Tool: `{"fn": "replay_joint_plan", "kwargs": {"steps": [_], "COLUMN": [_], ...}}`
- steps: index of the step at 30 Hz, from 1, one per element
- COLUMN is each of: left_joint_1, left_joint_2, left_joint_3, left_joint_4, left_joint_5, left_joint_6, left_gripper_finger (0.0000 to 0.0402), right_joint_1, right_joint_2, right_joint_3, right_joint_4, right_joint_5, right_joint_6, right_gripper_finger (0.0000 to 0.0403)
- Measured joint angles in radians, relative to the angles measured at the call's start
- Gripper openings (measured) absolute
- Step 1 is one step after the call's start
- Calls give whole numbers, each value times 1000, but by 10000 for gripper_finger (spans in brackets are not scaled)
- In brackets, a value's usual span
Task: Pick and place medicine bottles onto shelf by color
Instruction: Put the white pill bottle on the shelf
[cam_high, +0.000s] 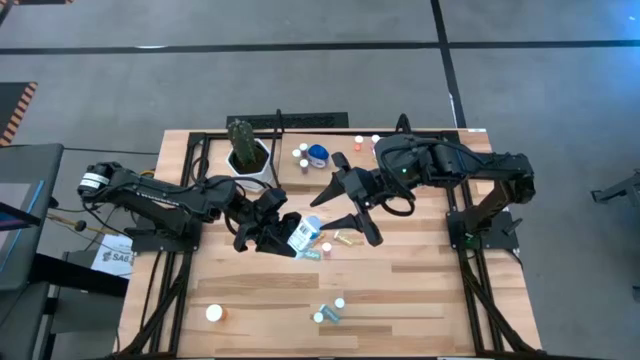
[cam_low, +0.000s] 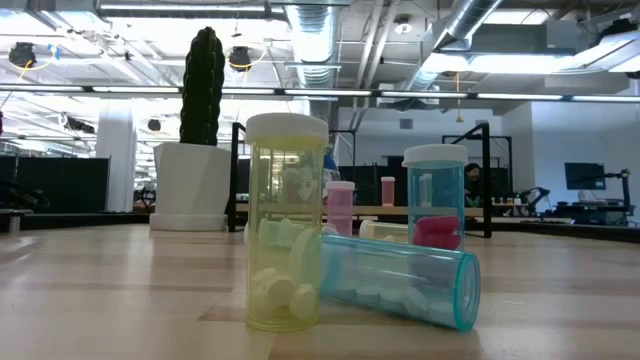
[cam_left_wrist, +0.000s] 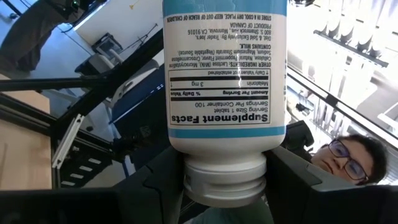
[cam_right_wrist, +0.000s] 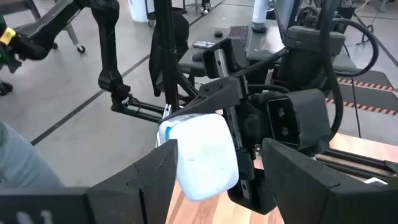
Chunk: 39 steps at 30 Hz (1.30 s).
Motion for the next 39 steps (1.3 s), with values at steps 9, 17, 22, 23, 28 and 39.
{"fn": "replay_joint_plan", "kwargs": {"steps": [9, 17, 22, 23, 28, 39], "left_joint_1": [0, 0, 1, 3, 13, 13], "left_joint_2": [0, 0, 0, 0, 0, 0], "left_joint_3": [0, 0, 0, 0, 0, 0], "left_joint_4": [-16, -18, -24, -24, -65, -90], "left_joint_5": [-1, -1, -1, -1, -2, -1], "left_joint_6": [1, 25, 25, 25, 26, 24], "left_gripper_finger": [156, 156, 156, 156, 156, 156], "right_joint_1": [2, 1, 0, 0, -1, 18], "right_joint_2": [0, 0, 0, 0, 0, -1], "right_joint_3": [0, 0, 0, 0, 0, 10], "right_joint_4": [6, -19, -16, -16, -18, -148], "right_joint_5": [-5, 25, 62, 87, 147, 74], "right_joint_6": [-4, 0, 56, 57, 44, -17], "right_gripper_finger": [170, 124, 130, 138, 205, 307]}}
